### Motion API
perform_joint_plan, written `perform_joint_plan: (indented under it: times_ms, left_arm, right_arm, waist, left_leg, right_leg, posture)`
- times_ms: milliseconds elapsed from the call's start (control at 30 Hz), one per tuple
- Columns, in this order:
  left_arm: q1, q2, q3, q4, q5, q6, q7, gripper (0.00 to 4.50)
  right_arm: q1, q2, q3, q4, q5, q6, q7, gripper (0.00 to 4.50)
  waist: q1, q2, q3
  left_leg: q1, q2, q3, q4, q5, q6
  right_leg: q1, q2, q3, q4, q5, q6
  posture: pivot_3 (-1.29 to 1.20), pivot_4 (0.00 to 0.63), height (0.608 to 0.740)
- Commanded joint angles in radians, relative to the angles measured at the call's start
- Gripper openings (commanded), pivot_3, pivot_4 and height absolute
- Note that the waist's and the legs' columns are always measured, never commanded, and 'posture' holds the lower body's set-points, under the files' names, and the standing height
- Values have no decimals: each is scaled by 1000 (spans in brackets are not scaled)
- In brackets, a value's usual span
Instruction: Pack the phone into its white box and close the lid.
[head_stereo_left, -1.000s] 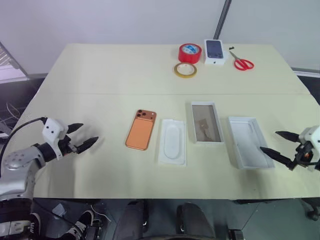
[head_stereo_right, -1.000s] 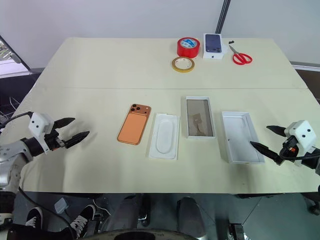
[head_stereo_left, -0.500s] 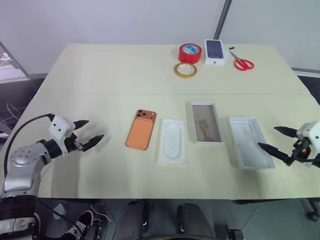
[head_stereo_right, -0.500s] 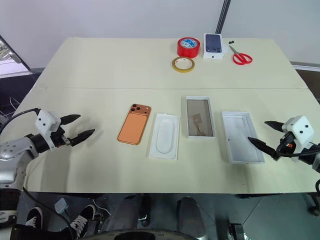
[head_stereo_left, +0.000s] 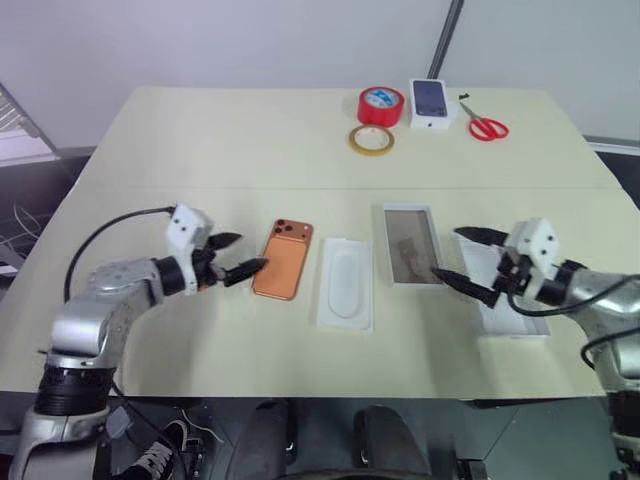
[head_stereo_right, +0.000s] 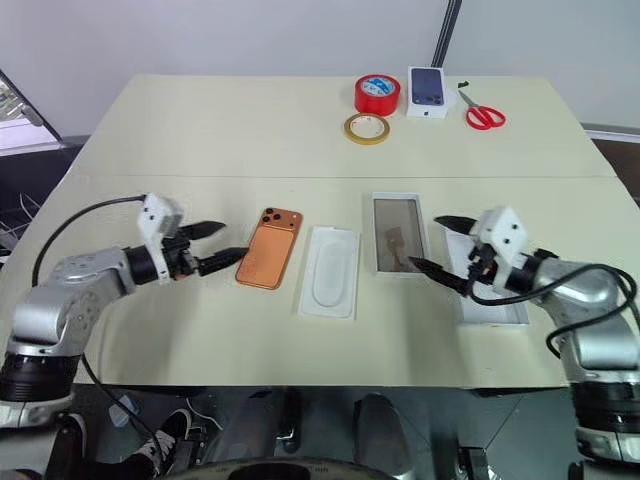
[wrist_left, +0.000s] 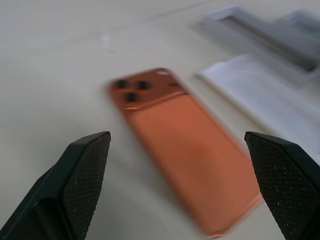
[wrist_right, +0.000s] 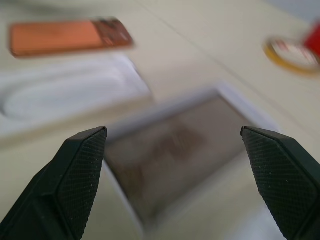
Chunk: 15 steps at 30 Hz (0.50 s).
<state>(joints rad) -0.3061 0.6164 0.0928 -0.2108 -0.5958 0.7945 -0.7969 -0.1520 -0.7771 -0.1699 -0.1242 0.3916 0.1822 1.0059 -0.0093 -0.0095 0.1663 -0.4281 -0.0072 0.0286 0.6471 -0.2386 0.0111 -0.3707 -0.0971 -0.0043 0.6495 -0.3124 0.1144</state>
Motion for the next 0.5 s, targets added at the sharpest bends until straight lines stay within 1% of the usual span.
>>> perform_joint_plan:
  times_ms: [33, 67, 133, 267, 367, 400, 500]
  left_arm:
    - [-36, -7, 11, -50, -128, 186, 19, 4500]
    - [-53, -19, 17, -39, -180, 276, 33, 4500]
    - [-73, -45, 15, -33, -231, 368, 57, 4500]
    - [-100, -91, 0, -17, -266, 464, 106, 4500]
    - [-118, -161, 37, 29, -327, 541, 138, 4500]
    - [-117, -169, 11, 31, -315, 554, 145, 4500]
    - [-113, -214, -10, 42, -312, 589, 175, 4500]
  right_arm:
    - [-28, 17, 46, -57, -7, 5, 0, 4461]
    - [-43, 31, 73, -69, -7, 11, -1, 4461]
    - [-61, 50, 127, -82, -30, 4, 3, 4461]
    - [-75, 63, 197, -86, -74, -20, 13, 4461]
    - [-79, 76, 215, -81, -77, -27, 10, 4461]
    - [-81, 80, 220, -75, -81, -33, 9, 4461]
    - [-86, 84, 219, -57, -92, -49, 5, 4461]
  waist:
    - [-1, -1, 0]
    - [-2, -1, 0]
    - [-2, -1, 0]
    - [1, -1, 1]
    - [3, -1, 1]
    - [3, -1, 1]
    - [1, -1, 1]
  left_leg:
    - [0, 0, 0, 0, 0, 0]
    - [0, 0, 0, 0, 0, 0]
    - [0, 0, 0, 1, 0, 0]
    - [1, 0, 0, 1, 0, 0]
    - [1, -1, 0, 2, 1, 0]
    - [1, -1, 0, 2, 1, 0]
    - [1, -1, 0, 2, 1, 0]
  right_leg:
    - [0, 0, 0, 0, 0, 0]
    - [0, 1, 0, 0, 0, 0]
    - [0, 1, 0, 1, 0, 0]
    - [0, 1, 0, 2, 0, 0]
    - [1, 1, -1, 2, 0, 0]
    - [1, 2, -1, 2, 0, 0]
    - [1, 2, -1, 2, 0, 0]
  posture:
    - [0, 150, 728]
    - [0, 150, 728]
    - [0, 150, 728]
    - [0, 150, 728]
    - [0, 150, 728]
    - [0, 150, 728]
    - [0, 150, 728]
